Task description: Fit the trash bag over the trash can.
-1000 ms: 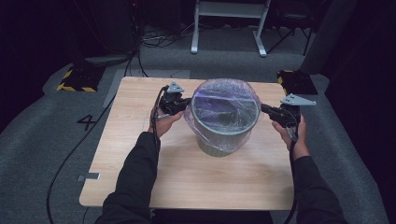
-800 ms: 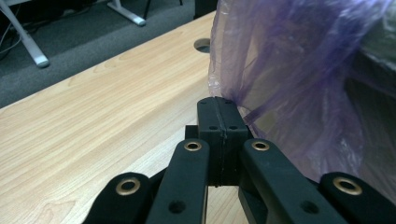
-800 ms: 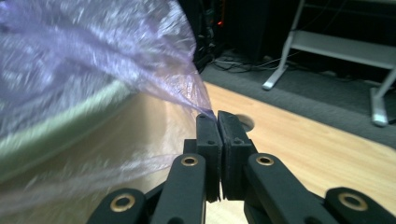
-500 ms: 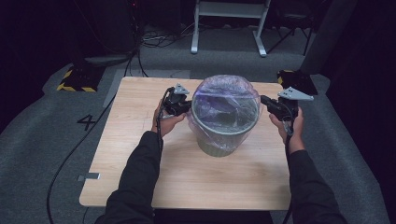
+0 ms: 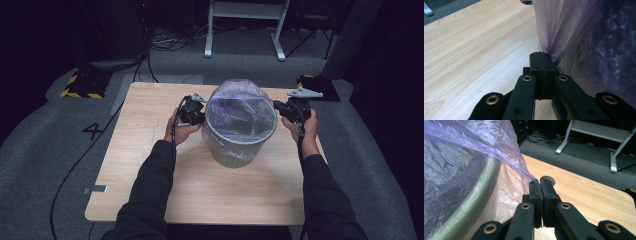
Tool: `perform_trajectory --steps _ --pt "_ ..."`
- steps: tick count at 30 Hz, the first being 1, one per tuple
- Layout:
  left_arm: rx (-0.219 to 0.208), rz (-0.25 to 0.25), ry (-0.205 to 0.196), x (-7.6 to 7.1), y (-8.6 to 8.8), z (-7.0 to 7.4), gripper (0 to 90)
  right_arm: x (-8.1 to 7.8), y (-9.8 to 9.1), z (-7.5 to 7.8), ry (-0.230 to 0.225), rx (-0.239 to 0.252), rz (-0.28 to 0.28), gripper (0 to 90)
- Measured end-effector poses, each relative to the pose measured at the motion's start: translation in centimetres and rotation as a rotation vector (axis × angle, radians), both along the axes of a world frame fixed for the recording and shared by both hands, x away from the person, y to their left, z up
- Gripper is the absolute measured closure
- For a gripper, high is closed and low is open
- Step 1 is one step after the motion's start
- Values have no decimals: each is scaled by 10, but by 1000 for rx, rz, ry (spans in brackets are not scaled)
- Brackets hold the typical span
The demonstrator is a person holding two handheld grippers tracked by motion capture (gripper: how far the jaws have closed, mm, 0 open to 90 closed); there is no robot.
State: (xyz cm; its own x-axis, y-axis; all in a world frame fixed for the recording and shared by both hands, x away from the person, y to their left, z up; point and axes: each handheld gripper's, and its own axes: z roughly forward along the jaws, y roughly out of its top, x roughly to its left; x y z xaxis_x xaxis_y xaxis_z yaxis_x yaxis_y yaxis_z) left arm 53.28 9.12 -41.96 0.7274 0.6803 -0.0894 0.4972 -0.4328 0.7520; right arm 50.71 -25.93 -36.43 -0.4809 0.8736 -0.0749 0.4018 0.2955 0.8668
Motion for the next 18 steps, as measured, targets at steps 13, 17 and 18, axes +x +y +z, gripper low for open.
perform_trajectory --steps 13,17,18 --pt "14 9 25 2 7 -4 897 17 3 -14 122 -2 60 900" --pt "-6 25 -29 -4 13 -1 720 16 -1 -19 137 8 72 900" --pt "-3 40 -42 -5 14 1 670 15 -2 -21 142 17 74 900"
